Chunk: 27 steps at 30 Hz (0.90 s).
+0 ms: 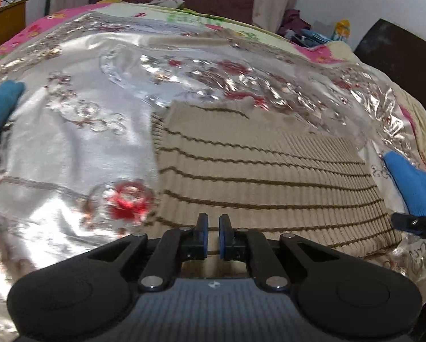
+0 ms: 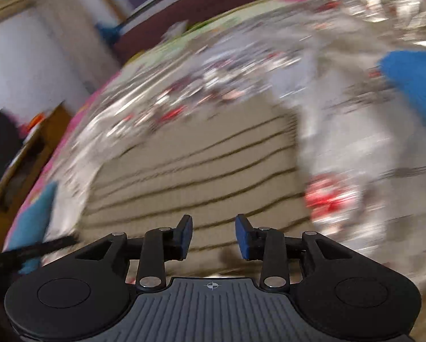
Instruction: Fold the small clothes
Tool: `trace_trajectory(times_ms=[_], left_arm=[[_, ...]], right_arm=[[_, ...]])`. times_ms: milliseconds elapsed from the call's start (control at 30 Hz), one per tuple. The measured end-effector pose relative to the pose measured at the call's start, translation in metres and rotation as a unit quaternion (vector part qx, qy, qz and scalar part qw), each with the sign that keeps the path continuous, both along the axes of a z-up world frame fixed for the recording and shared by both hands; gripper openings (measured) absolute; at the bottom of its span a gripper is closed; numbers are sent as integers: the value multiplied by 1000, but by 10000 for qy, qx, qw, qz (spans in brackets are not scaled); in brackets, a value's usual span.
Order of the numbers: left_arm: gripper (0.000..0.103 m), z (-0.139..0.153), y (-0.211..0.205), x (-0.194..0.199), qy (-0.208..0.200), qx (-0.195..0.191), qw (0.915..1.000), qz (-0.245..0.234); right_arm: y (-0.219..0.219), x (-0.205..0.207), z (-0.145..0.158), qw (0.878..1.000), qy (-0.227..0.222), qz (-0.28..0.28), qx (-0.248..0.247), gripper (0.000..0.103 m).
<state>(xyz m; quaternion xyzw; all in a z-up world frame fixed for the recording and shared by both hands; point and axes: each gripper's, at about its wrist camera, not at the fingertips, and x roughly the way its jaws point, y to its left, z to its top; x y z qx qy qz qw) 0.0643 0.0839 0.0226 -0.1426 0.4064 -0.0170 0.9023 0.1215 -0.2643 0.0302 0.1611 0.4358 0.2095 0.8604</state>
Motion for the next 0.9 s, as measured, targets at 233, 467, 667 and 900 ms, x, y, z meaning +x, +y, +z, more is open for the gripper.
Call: trace_trajectory(times_ms=[233,467,667,900], left_arm=[[15,-28,11,-3,258,58,9992,302],[17,-39,22,-8,116,-227,9990,356],[17,-39,33,-12,54,-635,9972,399],[17,-41,36,-14,47,-712,9969,338]], right_arm=[[76,11,-28,9954,205,903,-256,32],[80,17,-27,9935,281,706,-851,31],[94,7,-12,9950,149,580,-796,33],[125,5,-31,9877,172,735,-1373,37]])
